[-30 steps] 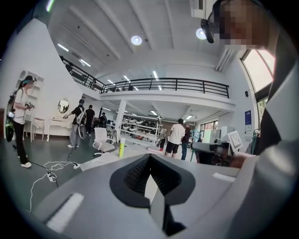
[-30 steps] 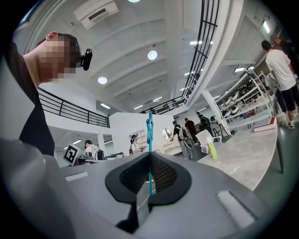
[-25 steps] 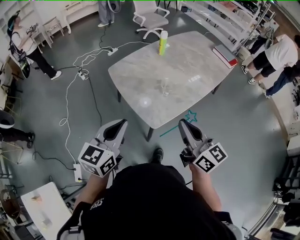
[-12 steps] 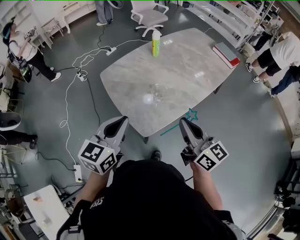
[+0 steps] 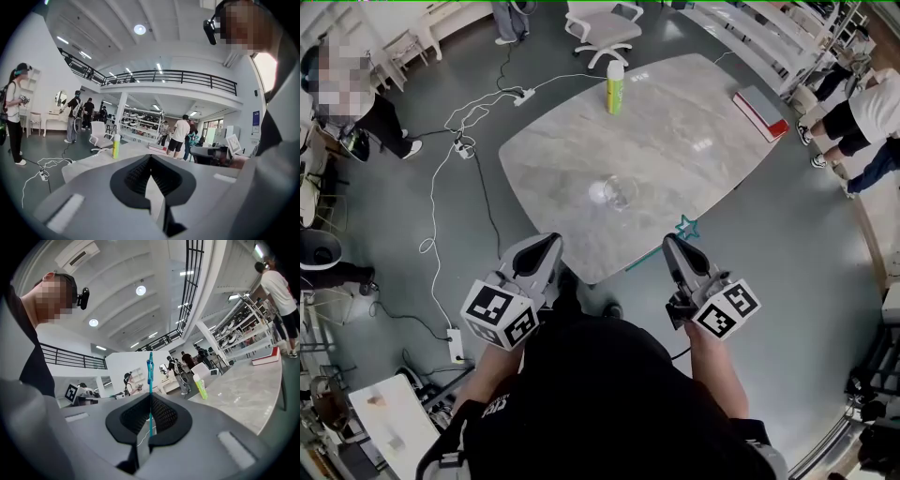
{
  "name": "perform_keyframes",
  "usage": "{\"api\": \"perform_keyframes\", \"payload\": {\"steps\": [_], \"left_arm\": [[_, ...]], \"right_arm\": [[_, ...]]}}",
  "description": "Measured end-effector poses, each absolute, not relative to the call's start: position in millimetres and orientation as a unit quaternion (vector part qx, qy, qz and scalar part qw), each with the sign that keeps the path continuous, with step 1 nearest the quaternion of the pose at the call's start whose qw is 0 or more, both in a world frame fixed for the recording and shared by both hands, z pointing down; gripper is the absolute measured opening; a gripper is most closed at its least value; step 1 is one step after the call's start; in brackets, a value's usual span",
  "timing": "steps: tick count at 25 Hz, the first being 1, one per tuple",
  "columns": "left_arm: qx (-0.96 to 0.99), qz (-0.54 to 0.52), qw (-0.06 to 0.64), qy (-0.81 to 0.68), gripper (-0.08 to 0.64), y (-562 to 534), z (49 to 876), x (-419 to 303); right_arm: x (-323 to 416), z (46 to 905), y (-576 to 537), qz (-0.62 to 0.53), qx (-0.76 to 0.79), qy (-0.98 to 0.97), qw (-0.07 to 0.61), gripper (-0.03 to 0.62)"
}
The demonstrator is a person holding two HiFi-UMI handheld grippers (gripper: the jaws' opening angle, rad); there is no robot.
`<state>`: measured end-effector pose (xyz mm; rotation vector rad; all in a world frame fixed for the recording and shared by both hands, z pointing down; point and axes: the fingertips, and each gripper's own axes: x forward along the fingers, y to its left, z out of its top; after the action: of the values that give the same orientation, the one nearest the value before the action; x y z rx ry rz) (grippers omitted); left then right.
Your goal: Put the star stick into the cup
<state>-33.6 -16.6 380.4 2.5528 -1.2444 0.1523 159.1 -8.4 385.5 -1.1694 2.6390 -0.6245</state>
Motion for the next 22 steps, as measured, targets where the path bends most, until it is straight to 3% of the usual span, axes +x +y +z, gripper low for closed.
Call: {"api": "perform_keyframes", "payload": {"steps": [22], "left_arm": [[0.930, 0.061, 0.155, -0.328, 0.002, -165.0, 384.1, -77.0]], "right_arm": [[91.9, 384.3, -139.2, -0.215, -0.478, 0.848, 0.078, 0.018]]}}
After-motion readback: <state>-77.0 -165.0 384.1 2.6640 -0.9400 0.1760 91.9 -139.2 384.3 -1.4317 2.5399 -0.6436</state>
